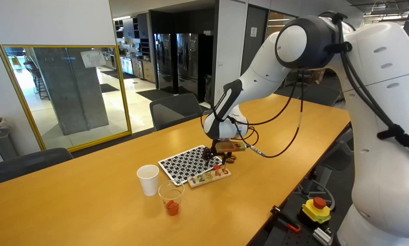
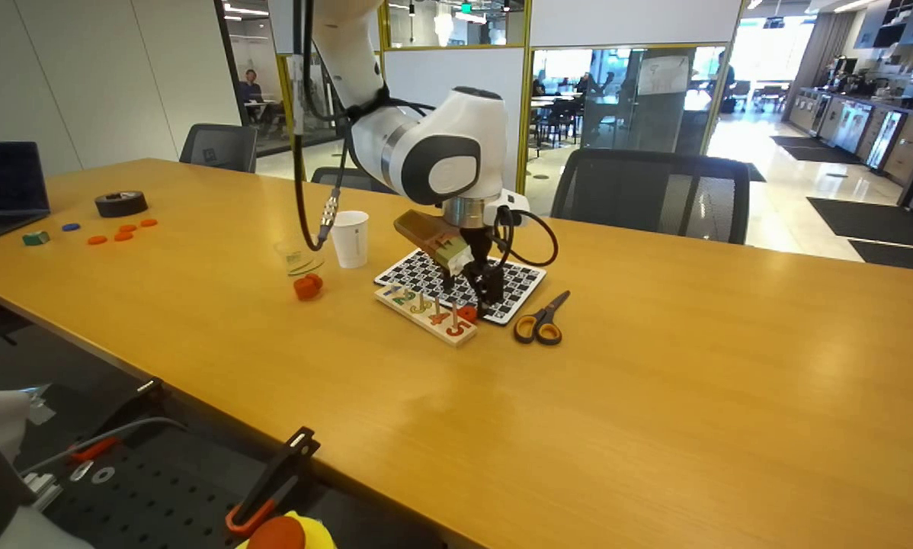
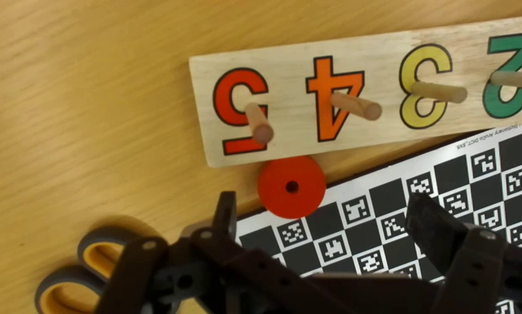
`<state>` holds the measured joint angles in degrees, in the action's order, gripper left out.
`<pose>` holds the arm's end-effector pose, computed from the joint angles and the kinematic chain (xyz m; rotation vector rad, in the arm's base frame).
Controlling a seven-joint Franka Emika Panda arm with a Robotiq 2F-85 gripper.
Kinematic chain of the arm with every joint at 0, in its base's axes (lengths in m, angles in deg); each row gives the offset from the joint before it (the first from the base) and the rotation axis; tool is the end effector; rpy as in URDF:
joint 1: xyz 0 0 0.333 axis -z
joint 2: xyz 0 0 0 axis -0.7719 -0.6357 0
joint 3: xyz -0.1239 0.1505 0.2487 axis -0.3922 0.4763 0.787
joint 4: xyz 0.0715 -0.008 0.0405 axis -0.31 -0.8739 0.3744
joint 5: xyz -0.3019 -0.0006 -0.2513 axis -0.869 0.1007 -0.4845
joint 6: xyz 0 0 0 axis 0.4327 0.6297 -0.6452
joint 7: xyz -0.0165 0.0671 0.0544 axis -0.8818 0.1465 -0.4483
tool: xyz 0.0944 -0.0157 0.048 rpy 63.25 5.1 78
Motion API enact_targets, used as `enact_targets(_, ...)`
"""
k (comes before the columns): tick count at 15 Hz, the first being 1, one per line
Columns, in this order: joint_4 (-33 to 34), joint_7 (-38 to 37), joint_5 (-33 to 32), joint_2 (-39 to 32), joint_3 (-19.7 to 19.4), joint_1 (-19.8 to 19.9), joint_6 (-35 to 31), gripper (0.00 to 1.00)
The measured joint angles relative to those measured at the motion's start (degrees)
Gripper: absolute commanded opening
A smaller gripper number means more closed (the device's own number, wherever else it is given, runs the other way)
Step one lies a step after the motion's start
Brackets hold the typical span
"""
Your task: Put the orange circles in the transparent cup and the yellow circle in the white cup.
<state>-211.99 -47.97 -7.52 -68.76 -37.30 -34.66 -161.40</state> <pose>0.5506 -0.1667 0.1578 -2.9572 0.7278 -0.1521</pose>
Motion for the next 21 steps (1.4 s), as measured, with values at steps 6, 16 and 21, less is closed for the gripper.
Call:
enact_targets(6, 1.63, 0.00, 0.00, -1.74, 0.00, 0.07, 0.03, 1.00)
enact_targets(16, 2.29, 0.00, 0.00, -2.51, -0.03, 0.52, 0.48, 1.00)
enact_targets(21, 2.49, 0.00, 0.00, -2.52, -0.03, 0.95, 2.04, 1.00)
